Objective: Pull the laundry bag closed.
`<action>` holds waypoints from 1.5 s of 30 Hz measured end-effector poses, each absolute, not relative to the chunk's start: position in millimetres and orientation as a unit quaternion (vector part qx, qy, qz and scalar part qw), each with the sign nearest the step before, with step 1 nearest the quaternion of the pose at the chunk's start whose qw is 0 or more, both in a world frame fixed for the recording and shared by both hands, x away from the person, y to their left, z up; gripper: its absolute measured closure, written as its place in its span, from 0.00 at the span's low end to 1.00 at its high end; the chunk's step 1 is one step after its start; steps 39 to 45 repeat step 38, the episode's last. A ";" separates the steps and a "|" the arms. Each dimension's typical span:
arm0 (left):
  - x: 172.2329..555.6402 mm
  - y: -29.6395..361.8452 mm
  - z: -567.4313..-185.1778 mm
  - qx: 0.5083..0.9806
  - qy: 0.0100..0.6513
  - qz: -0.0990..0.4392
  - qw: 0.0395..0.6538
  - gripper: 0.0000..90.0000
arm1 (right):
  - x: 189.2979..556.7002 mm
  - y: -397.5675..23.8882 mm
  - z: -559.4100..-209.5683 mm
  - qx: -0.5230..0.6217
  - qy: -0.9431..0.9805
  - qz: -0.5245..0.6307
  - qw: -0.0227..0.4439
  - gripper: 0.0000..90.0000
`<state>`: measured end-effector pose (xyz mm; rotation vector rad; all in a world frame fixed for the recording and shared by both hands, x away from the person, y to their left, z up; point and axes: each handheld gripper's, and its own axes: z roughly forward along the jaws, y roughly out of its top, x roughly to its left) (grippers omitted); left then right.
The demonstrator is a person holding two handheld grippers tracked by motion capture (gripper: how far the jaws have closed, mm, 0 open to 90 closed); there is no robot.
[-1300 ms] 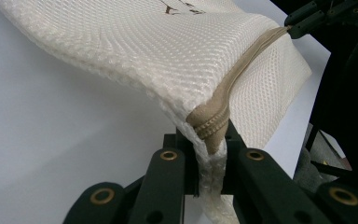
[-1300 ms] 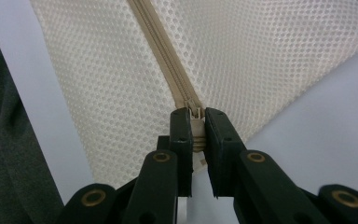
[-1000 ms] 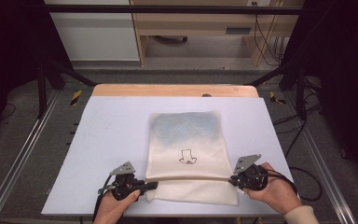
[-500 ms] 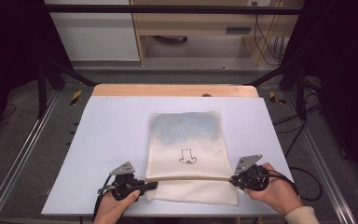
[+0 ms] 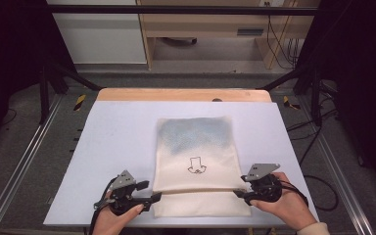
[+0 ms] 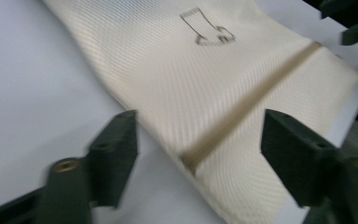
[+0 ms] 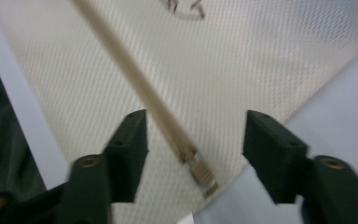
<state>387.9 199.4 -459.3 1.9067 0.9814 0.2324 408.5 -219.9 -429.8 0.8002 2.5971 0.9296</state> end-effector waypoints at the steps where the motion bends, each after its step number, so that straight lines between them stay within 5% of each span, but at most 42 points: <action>1: 387.4 206.7 -452.5 0.776 0.402 0.130 0.469 0.20 | 409.2 -218.0 -424.0 0.285 0.884 0.338 0.149 0.36; 4: 391.8 219.1 -445.1 0.765 0.413 0.172 0.463 0.14 | 411.4 -218.0 -420.0 0.308 0.866 0.351 0.180 0.24; 13: 414.2 269.8 -435.4 0.738 0.442 0.250 0.444 0.07 | 431.9 -250.4 -414.5 0.416 0.774 0.405 0.253 0.09; 28: 434.9 328.1 -447.8 0.727 0.458 0.289 0.421 0.03 | 426.6 -300.7 -431.0 0.506 0.709 0.393 0.297 0.08; 45: 437.9 322.7 -452.7 0.740 0.454 0.284 0.406 0.03 | 418.0 -302.7 -456.7 0.508 0.706 0.390 0.305 0.09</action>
